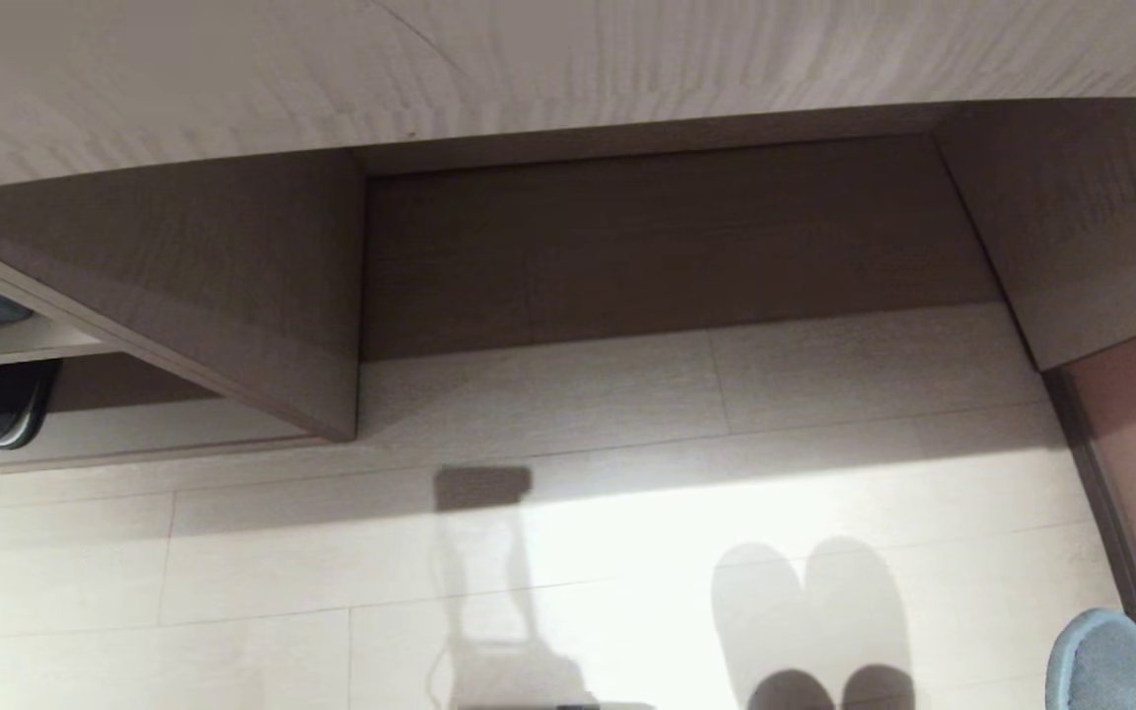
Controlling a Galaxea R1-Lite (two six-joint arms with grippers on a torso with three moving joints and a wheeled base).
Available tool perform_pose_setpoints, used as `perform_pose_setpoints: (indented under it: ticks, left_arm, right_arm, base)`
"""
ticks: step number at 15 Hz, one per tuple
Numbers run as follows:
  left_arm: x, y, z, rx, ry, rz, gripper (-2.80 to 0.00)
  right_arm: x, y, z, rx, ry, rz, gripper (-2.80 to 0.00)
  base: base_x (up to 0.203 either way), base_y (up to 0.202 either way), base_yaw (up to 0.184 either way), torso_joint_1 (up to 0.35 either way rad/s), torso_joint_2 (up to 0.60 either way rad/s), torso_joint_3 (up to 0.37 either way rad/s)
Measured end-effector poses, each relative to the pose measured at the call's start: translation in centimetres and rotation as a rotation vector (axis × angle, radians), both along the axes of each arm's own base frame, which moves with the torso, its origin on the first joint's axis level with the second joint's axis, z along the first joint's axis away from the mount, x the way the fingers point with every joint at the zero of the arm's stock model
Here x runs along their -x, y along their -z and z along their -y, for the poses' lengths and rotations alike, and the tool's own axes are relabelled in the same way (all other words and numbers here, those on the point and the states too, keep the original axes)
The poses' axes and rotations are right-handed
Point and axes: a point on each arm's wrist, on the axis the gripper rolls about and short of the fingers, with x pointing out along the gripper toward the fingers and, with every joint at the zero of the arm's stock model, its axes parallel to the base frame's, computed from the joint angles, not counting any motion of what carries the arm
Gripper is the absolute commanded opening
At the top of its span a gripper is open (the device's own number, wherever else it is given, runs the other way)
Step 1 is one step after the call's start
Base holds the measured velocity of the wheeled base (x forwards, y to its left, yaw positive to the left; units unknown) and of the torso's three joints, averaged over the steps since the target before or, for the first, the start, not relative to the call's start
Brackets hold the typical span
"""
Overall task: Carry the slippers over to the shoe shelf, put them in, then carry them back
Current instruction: Place the slippers on the floor
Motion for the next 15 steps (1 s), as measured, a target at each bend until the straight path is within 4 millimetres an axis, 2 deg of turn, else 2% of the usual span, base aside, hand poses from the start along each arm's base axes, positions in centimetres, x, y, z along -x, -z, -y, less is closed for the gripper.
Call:
perform_pose_setpoints:
  ticks: [15]
  left_arm:
    - [0.0,0.0,0.0,0.0,0.0,0.0,-2.8]
  right_arm:
    - [0.0,0.0,0.0,0.001,0.0,0.0,-2.8]
  base:
    - [0.0,0.0,0.0,0.003,0.0,-0.198]
